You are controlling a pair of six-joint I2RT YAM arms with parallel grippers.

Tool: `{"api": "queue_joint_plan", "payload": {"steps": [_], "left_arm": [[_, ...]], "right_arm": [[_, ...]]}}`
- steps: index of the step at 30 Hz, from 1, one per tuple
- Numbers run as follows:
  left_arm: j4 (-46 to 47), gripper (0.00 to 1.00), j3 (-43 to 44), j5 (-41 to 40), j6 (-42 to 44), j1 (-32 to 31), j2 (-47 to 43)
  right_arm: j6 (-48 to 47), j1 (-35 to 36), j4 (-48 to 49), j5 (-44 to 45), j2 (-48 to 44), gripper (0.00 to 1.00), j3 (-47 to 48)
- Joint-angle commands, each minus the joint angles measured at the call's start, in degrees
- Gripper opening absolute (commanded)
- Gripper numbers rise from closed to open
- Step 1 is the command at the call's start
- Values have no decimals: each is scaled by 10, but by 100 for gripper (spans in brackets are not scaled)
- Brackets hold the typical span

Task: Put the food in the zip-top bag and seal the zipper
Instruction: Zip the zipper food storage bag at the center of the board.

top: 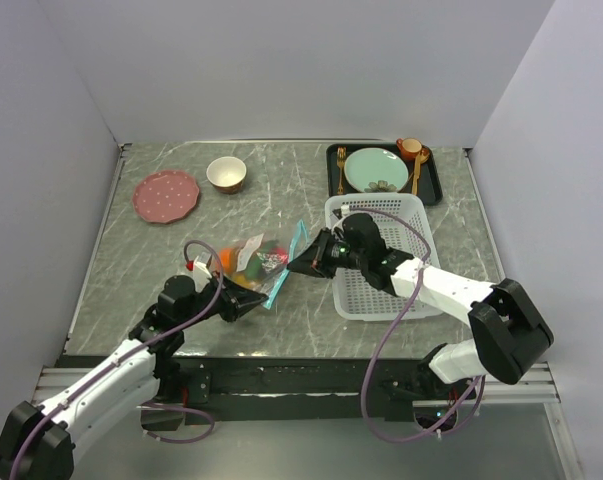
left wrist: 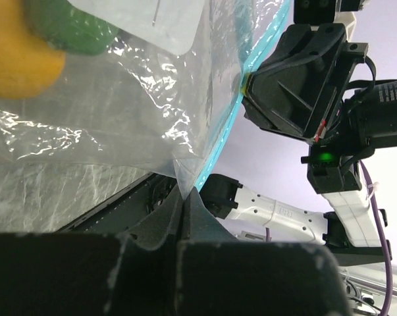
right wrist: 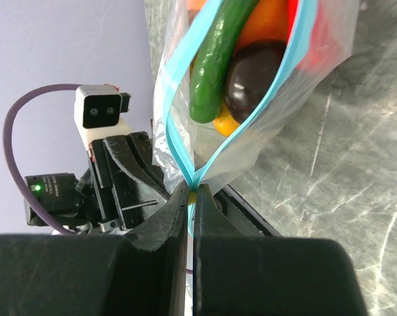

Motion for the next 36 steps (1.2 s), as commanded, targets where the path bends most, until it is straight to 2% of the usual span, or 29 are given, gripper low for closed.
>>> {"api": "queue_joint_plan", "payload": {"steps": [1,17,36], "left_arm": [[-59,1,9,13,20,6,-21],[-106,1,10,-2,20,19,-67],[-149,1,14,1,22,26,-96]], "right_arm": [[-27,-45,8,36,-1,3,25],[-93,-85,-61,22,24,3,70],[-119,-124,-65,-6,61,3,105]]}}
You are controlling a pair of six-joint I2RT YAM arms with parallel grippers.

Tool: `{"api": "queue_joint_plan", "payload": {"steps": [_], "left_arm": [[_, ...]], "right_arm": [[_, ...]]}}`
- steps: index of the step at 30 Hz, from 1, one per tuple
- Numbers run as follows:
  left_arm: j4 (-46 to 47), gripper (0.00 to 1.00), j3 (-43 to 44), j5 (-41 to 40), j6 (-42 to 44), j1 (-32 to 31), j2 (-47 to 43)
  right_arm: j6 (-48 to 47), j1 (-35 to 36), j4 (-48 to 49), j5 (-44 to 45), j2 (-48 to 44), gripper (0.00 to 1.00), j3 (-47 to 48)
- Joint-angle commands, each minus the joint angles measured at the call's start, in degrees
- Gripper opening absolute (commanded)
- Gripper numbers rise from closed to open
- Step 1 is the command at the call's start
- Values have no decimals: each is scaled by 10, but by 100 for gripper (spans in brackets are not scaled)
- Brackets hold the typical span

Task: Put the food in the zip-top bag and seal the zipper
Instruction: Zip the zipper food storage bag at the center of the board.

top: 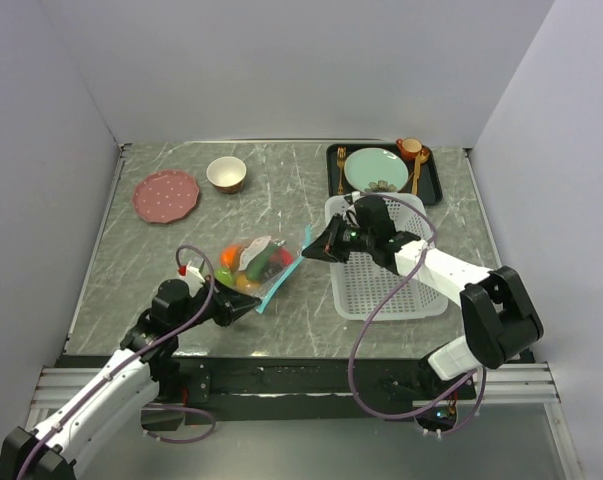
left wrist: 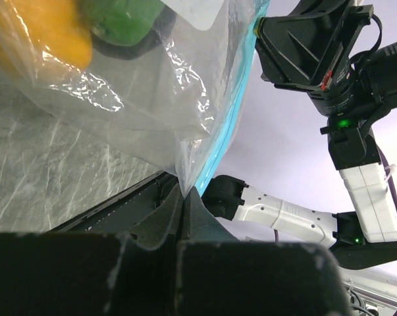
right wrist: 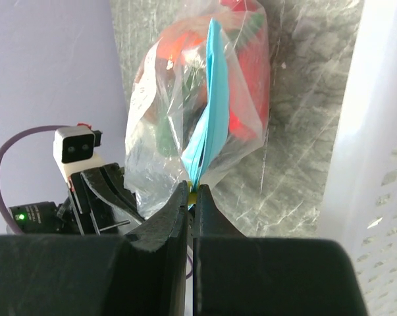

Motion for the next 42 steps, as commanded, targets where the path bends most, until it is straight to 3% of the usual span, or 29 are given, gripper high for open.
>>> {"api": "queue_joint_plan", "payload": {"steps": [1,16,42], "left_arm": [[-46,1,13,5,13,6,-14],[-116,1,38,-5,27,7,-53],[-88,1,36,10,34,8,-24]], "right_arm": [[-22,-33,18,41,13,3,46],[-34,-42,18,42,51,2,81],[-7,-84,74,49,100,2,101]]}}
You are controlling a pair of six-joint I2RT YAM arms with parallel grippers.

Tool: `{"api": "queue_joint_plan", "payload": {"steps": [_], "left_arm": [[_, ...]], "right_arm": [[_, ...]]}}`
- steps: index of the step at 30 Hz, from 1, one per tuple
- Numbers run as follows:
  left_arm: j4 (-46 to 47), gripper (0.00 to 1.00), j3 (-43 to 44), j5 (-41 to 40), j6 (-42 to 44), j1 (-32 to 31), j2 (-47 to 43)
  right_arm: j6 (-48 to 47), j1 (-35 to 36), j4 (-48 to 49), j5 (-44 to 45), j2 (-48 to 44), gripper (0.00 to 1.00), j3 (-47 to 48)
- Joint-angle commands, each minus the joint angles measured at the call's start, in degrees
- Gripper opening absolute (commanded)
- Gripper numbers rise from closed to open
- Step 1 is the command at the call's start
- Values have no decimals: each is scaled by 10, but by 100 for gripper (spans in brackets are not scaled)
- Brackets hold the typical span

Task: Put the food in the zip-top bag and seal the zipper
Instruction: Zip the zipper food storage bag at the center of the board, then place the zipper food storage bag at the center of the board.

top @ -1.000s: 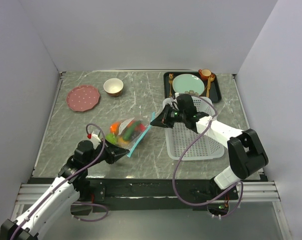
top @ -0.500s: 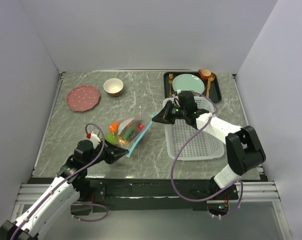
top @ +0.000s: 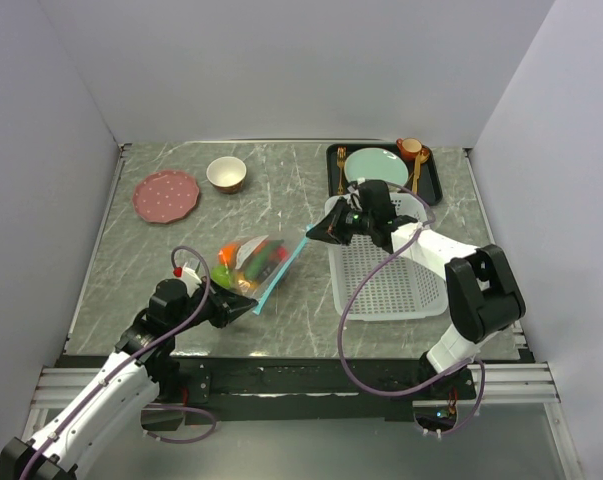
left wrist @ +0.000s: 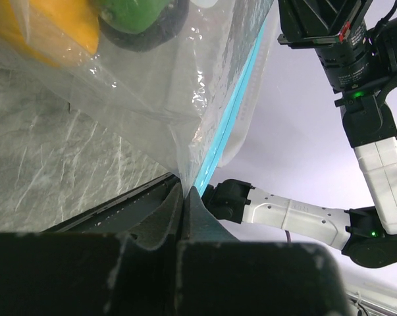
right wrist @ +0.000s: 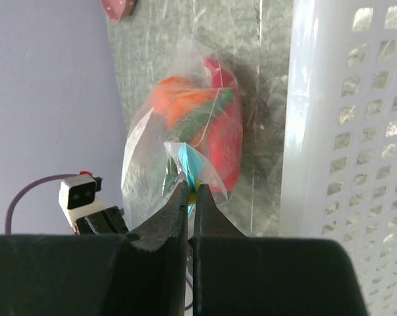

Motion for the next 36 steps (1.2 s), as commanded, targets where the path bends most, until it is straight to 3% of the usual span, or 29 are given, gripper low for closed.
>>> {"api": "queue_joint_plan", "payload": {"steps": [1,36], "left_arm": [[-5,1,14,22,18,2,3],[28,1,-4,38,9,5,5]], "right_arm": [[6,-31,69,56,11,2,27],[103,-56,205,84,21,4,-31]]}}
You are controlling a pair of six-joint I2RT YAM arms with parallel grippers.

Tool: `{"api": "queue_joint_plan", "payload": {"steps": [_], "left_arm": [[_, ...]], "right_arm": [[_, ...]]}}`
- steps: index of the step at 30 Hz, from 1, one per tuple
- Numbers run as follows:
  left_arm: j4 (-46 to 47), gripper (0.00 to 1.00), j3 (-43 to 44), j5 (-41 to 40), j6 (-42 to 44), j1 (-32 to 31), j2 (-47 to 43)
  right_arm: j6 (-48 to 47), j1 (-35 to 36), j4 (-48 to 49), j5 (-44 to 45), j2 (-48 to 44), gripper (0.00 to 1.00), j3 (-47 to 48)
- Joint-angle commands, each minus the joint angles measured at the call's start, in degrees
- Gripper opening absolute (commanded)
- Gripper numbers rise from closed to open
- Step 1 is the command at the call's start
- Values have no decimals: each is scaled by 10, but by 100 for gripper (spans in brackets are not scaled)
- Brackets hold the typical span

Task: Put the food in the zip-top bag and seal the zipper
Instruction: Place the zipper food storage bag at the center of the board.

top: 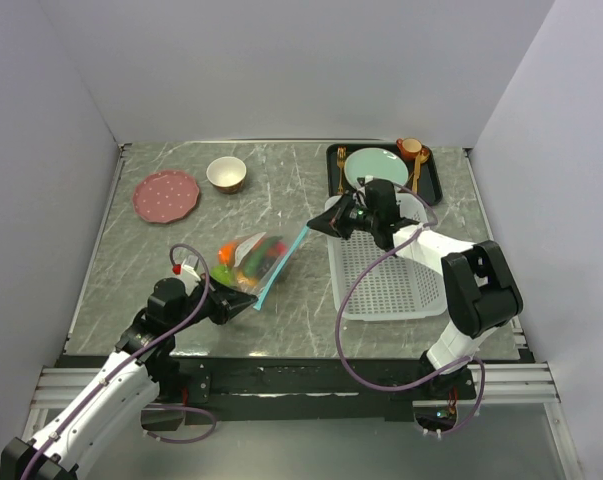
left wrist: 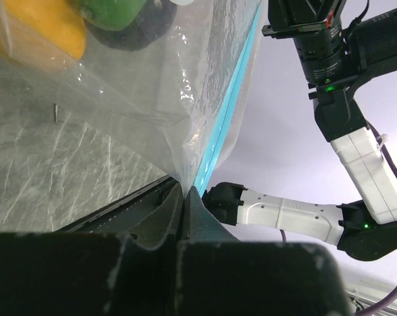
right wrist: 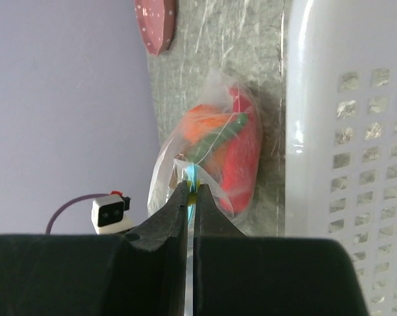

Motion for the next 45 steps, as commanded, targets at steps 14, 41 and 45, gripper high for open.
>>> {"api": "queue_joint_plan", "payload": {"steps": [14,41,45], "left_arm": [[20,1,-12,45,5,-1,5],[141,1,-10,72,-3,8,57],[149,1,-3,72,3,13,59]], "right_arm": [[32,-33,87,121,-9,23,-21],[-131,93,-176,177,-143,84,24],[-119,129,-197,203,-168,86,0]]}}
